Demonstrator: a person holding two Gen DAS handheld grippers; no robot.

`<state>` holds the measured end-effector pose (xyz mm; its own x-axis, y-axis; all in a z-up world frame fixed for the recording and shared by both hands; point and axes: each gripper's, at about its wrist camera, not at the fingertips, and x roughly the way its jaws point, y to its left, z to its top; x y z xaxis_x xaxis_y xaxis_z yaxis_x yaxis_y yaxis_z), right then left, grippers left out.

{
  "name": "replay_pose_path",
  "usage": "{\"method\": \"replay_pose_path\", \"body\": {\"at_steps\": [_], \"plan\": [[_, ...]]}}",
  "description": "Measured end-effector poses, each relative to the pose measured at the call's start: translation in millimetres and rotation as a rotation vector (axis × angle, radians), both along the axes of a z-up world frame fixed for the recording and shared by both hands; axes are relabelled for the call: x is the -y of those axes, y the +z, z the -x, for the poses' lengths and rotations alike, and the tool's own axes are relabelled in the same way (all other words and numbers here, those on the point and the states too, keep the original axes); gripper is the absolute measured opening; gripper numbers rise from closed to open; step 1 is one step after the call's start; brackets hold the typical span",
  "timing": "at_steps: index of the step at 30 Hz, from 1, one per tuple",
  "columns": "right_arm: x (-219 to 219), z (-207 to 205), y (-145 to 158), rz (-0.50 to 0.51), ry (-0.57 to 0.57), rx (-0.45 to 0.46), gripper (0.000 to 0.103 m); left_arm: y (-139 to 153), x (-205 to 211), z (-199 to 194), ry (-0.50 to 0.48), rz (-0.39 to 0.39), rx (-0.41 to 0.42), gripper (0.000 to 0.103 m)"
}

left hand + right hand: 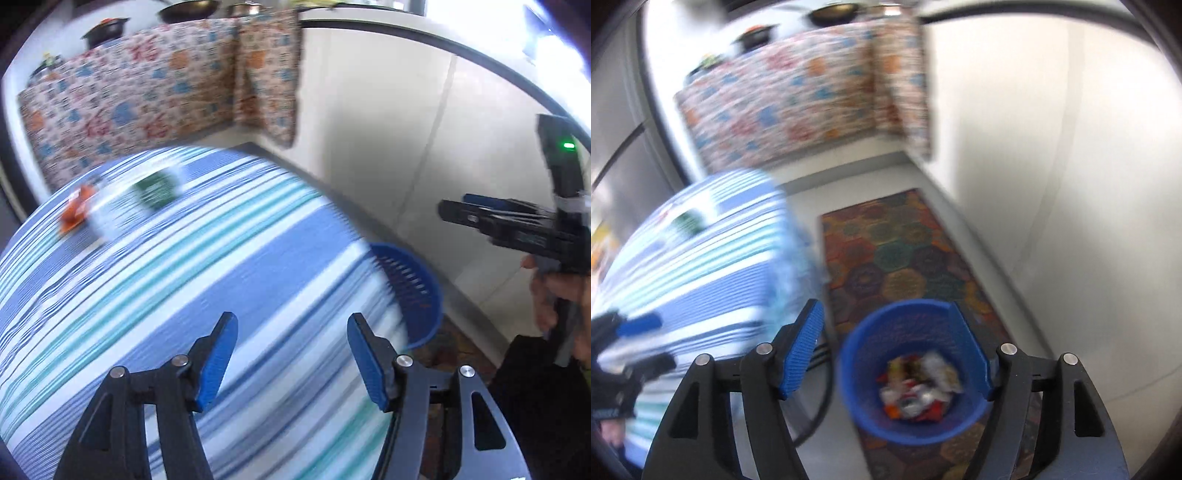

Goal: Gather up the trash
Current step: 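Move both open tools back over the table toward the orange can and milk carton, then grasp the crushed orange can with the left tool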

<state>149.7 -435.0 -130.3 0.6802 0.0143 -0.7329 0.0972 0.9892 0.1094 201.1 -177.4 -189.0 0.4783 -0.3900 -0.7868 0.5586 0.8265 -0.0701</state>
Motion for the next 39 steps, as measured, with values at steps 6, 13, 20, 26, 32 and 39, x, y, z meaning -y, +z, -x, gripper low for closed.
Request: {"method": "replay_pose_path", "body": {"at_steps": [6, 13, 20, 26, 32, 39], "plan": [[-136.0, -12.9, -5.2, -0.041, 0.274, -0.043, 0.083, -13.7, -105.2, -40.7, 0.210, 0.000, -0.022, 0.063], [-237.4, -48.6, -34.7, 0.012, 0.395, -0.107, 0.083, 4.2, -146.1, -109.1, 0.270, 0.077, 0.007, 0.063], [-257.6, -57.1, -53.7, 0.099, 0.404, -0.088, 0.098, 32.4, -139.0, -199.2, 0.237, 0.113, 0.019, 0.071], [-259.6, -57.3, -54.1, 0.099, 0.402, -0.084, 0.099, 14.2, -105.2, -253.4, 0.190, 0.049, -0.048, 0.072], [-261.6, -57.4, -54.7, 0.097, 0.402, -0.083, 0.099, -17.1, -94.4, -277.8, 0.203, -0.076, -0.061, 0.072], [-263.4, -54.3, -54.4, 0.097, 0.401, -0.082, 0.099, -14.5, -114.7, -261.5, 0.205, -0.048, -0.035, 0.059]]}}
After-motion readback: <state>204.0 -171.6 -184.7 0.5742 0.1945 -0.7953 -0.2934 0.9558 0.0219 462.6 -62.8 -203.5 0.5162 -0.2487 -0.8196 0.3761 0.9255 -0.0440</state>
